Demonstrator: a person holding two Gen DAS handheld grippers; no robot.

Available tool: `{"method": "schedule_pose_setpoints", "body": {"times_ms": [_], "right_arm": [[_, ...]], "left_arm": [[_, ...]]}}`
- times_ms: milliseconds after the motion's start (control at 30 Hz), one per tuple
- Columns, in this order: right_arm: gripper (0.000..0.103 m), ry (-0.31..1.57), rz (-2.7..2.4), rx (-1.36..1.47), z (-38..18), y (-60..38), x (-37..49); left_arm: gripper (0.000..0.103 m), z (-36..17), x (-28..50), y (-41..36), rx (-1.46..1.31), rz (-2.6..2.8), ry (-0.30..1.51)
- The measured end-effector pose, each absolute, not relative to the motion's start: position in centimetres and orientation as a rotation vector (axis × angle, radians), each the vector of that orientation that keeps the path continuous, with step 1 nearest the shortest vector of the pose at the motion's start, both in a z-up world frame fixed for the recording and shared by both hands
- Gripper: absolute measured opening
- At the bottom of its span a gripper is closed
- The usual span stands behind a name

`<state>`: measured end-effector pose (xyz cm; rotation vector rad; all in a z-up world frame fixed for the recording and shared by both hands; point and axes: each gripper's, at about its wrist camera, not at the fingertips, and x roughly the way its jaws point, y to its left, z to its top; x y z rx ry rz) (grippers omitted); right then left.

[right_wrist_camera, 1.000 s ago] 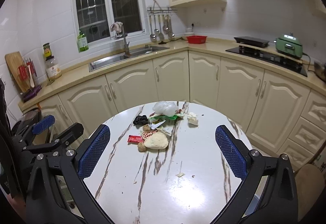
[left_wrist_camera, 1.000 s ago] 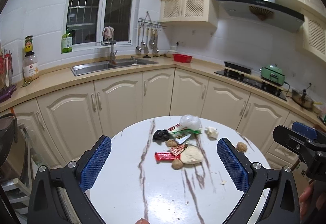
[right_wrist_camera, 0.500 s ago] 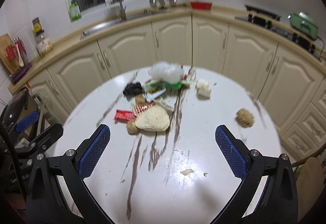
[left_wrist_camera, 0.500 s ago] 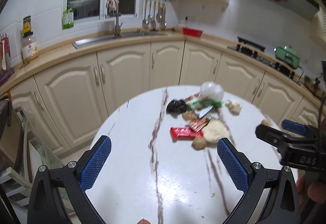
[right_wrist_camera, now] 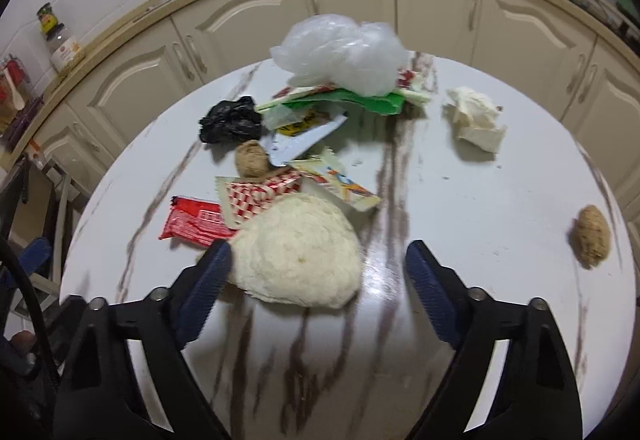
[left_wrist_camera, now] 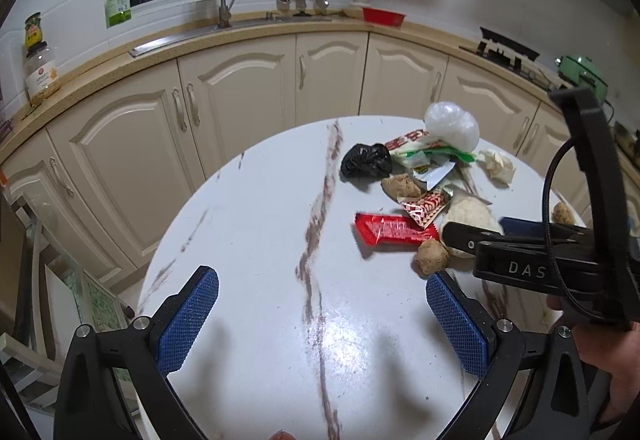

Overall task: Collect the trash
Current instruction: 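Grasp a brown bread lump with the left tool while the right tool grasps the white dough lump, then lift both lumps and carry them over the blue bin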

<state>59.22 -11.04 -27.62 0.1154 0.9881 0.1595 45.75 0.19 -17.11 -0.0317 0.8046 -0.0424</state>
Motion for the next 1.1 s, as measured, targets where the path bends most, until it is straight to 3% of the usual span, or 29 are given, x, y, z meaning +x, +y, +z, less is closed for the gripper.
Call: {"method": "schedule_pose_setpoints", "body": {"times_ms": [67,267,633,700,833,933,1000,1100], "right_arm": [[0.055,0.989,0.197,0.097,-27.7,-10.5,59.1],[0.042,0.963,0.238,0.124,-27.6,-11.8,58.0],[0.04,0.933,0.213,0.203,-26.7,-17.0,56.0],[0.04,0.927,0.205,0.219,-26.5,-17.9,55.7],[0.04,0.921,0.189,0.238,-26.3,-19.3,55.4],[0.04,0.912,0.182,0.251,-26.1,-19.7,55.0],[0.04,0.904,0.179,0.259,-26.0,-20.1,54.6],[0.04,0.896,0.176,0.269,-25.9,-20.5,54.1]], "left_arm": [[0.102,-17.7,46.4,-0.3,-0.03,-0.049,0.815],[0.102,-18.7,48.8,-1.8,-0.011,-0.087,0.832],[0.101,-21.2,53.1,-5.7,0.022,-0.124,0.881],[0.096,-21.8,53.8,-6.2,0.025,-0.116,0.894],[0.059,-23.1,55.0,-7.4,0.016,-0.11,0.929],[0.043,-23.3,55.3,-7.7,0.021,-0.119,0.911],[0.025,-23.4,55.2,-7.6,0.009,-0.132,0.906],[0.023,-23.6,54.7,-7.0,-0.02,-0.142,0.903]]}}
